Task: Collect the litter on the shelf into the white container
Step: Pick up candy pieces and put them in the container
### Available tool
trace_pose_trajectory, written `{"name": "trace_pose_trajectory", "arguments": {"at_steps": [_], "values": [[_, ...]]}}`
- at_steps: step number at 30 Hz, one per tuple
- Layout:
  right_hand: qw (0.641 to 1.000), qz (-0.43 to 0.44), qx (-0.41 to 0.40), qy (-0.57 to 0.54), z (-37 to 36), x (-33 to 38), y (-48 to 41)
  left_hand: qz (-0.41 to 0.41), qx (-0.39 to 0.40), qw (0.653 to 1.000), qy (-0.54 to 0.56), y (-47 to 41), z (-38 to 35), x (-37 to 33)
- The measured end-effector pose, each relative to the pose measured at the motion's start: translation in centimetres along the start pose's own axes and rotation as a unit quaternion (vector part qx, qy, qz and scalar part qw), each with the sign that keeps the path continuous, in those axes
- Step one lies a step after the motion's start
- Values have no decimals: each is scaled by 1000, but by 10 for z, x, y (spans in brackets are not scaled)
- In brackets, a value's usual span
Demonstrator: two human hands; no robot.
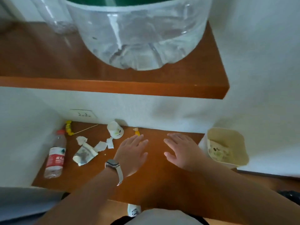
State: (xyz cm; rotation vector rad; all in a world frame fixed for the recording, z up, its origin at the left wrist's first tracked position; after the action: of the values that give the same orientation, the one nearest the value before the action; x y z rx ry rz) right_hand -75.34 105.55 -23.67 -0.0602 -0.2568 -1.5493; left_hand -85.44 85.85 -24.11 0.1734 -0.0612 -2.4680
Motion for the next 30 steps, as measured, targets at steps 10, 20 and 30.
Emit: {"name": "trace_pose_trajectory", "arguments": {"at_steps": [10, 20, 30], "values": [[996, -29, 88, 18, -63, 64, -65, 98, 49, 994, 24, 58, -39, 117], [995, -92, 32, 32, -107, 87, -127, 80, 45, 996, 17, 43, -71, 185], [989, -132, 52, 41, -130, 86, -163, 16, 45, 999, -1, 6, -105, 203]]}}
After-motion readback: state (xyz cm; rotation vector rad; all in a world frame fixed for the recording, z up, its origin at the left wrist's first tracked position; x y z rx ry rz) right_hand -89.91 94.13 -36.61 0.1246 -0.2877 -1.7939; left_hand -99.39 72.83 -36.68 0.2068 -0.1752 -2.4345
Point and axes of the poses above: each hand's wrist, its own y-axis away from the middle knuckle, its own z-axis out of the back of the hand, x = y × z, the point moved 2 cm from there along -y, towards the middle knuckle, and after that the axes turned 1 degree about x, right-handed, at the moved point
